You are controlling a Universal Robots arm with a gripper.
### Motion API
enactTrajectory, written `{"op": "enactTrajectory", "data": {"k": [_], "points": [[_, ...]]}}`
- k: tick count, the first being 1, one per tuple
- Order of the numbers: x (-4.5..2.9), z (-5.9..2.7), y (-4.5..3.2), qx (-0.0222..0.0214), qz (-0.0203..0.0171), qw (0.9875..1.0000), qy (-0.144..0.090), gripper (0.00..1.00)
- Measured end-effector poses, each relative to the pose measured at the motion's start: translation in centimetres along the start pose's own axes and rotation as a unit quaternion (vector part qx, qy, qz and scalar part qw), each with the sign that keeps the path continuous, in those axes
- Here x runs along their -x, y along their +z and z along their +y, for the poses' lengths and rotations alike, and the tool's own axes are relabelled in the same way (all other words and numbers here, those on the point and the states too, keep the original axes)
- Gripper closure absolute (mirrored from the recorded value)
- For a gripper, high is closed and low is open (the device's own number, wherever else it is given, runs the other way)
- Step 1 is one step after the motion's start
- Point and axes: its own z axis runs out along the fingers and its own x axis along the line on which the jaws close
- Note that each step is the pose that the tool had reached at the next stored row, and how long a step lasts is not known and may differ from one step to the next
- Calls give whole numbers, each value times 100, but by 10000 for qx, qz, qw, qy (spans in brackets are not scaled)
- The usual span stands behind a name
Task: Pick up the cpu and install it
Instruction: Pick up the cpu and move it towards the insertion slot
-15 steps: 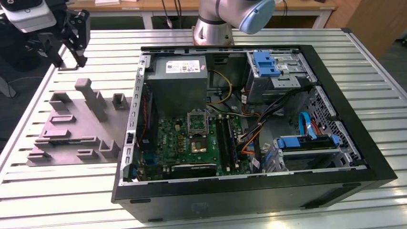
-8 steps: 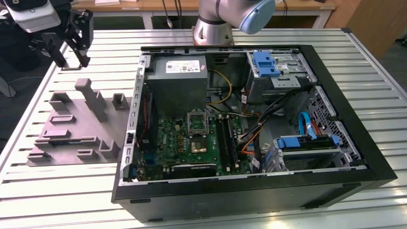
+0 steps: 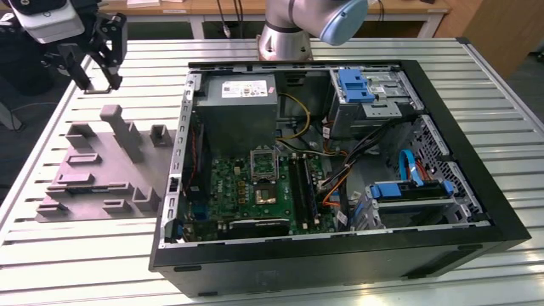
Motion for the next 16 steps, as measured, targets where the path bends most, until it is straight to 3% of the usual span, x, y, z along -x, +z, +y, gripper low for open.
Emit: {"op": "enactTrajectory", "data": {"k": [16], "points": [[322,6,11,0,-9,10000,-1,53]]}}
